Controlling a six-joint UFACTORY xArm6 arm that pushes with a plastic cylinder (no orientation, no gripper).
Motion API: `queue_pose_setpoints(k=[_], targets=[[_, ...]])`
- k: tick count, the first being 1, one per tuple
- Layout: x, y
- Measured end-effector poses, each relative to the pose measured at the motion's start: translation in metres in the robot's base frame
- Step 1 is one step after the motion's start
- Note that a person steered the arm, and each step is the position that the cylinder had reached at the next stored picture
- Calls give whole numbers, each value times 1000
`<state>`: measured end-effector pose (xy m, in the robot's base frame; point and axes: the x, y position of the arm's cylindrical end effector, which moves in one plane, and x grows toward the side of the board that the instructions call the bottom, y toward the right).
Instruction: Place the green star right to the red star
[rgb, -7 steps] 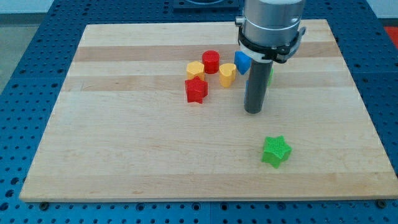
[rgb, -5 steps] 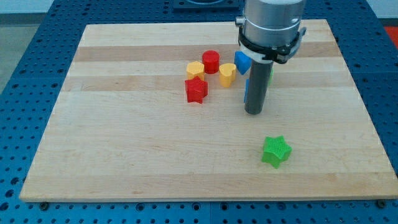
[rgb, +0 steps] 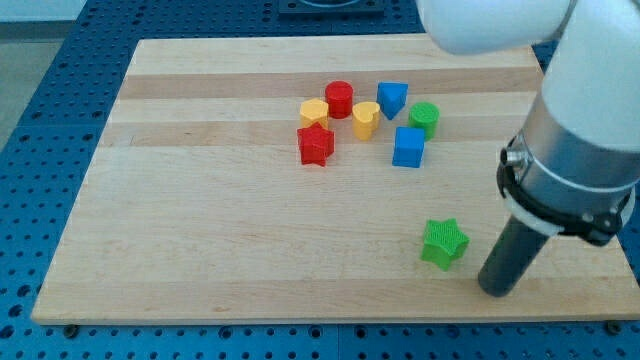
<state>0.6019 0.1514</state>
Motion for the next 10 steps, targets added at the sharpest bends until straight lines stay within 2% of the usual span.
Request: queue_pose_setpoints(k=[3,6,8,10], targets=[[-11,-29],[-63,-32],[-70,-73],[-76,-86]])
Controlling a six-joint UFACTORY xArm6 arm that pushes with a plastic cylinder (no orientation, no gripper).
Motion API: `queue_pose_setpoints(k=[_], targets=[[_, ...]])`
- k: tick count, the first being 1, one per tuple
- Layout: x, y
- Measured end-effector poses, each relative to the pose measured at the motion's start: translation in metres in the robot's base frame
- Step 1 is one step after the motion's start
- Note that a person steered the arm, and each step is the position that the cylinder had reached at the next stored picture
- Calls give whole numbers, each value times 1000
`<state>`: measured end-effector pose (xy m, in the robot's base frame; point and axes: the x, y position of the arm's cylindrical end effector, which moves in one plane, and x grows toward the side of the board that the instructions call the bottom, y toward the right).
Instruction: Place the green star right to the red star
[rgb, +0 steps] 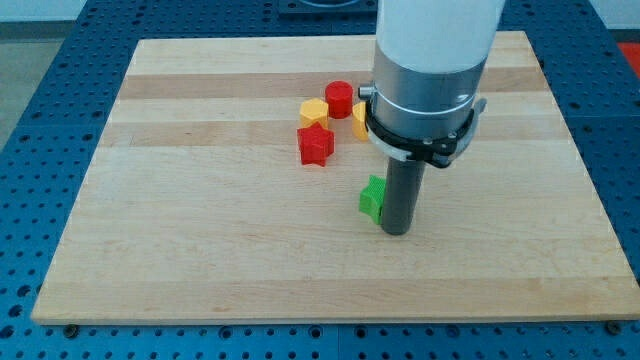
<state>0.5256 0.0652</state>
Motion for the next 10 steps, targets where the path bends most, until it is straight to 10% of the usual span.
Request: queue_pose_setpoints(k=[10], targets=[[-42,-46]])
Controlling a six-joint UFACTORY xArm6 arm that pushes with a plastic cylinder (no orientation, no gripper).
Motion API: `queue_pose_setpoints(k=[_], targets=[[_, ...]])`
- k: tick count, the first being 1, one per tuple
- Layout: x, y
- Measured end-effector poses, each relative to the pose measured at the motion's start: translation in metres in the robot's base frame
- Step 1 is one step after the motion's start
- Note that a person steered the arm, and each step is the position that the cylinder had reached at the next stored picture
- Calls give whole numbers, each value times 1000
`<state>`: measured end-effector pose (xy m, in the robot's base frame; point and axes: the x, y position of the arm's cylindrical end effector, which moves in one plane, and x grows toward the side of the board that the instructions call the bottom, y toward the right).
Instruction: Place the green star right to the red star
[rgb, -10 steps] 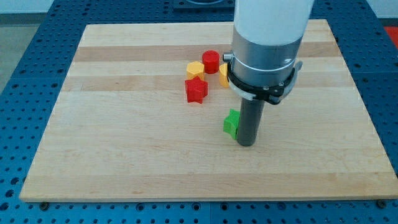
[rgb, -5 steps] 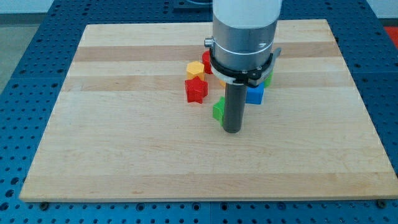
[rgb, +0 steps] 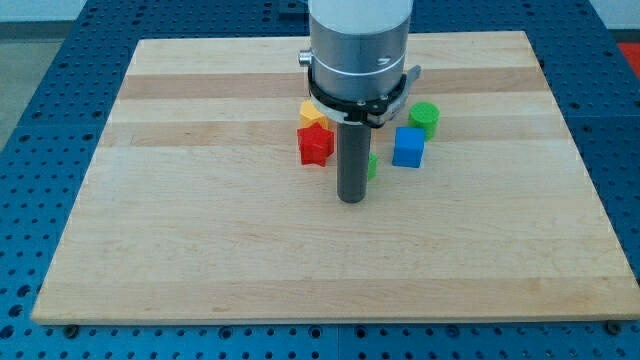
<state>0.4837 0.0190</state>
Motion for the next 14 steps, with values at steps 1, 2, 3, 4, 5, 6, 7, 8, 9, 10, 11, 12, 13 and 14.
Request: queue_pose_setpoints(k=[1,2,3,4,5,6,7,8,9,10,11,12,13,14], targets=[[-2,0],[-2,-5],[-2,-17],[-2,-34],[-2,-33],[-7,-19],[-15,-7],[-16,-5],[-16,-5],[-18,-5],[-22,-3],[-24,-2],[-24,-2],[-24,-2]])
